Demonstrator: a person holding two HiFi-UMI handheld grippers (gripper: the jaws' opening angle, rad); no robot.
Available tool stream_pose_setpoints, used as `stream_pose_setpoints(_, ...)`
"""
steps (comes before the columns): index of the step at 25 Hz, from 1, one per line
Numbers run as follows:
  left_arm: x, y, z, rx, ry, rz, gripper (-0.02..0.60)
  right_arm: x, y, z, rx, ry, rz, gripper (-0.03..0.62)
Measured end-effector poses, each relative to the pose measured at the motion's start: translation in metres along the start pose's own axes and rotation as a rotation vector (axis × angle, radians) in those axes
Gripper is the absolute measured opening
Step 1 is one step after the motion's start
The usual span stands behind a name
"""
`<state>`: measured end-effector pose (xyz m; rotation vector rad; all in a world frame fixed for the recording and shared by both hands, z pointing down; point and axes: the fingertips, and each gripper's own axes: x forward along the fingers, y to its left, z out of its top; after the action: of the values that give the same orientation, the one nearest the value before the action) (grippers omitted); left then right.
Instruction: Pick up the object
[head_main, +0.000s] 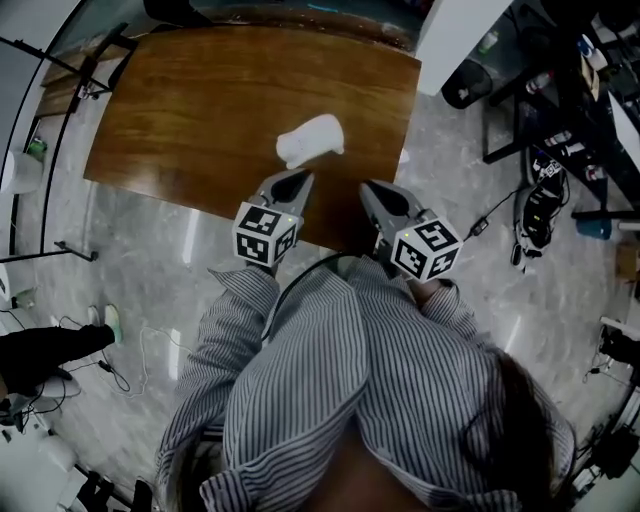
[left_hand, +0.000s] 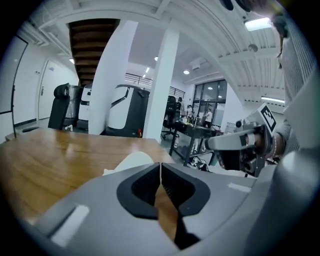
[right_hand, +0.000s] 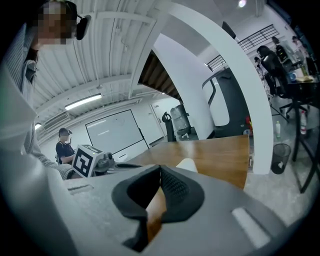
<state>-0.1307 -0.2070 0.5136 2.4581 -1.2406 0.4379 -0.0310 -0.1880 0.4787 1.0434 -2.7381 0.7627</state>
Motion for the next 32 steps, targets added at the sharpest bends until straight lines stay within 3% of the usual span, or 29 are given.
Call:
stream_pose_setpoints(6,0.033,0.012,-0.015,0.060,0.153,-0.022,0.045,0.010,-0.018,0.004,0.016,0.050,0.024,0.003)
stream_pose_setpoints(12,0.062,0.035,-0.023,0.270,0.290,0.032,0.094,0.019,-0.023,0.013,-0.015,0.096,0.070,0.003)
stream_pose_setpoints(18,0.090,0.047,-0.041,0.460,0.425,0.063,0.190,0.018,-0.042,0.015,0.005,0.115,0.062,0.003)
stream_pose_setpoints(27,0.111,0.054,-0.060,0.703,0.535,0.175,0.216,0.008,-0.066,0.019,0.050,0.098,0.026,0.003)
stream_pose_setpoints(32,0.117,0.060,-0.064,0.799,0.592,0.237,0.210,0.006,-0.070,0.019,0.063,0.099,0.026,0.003)
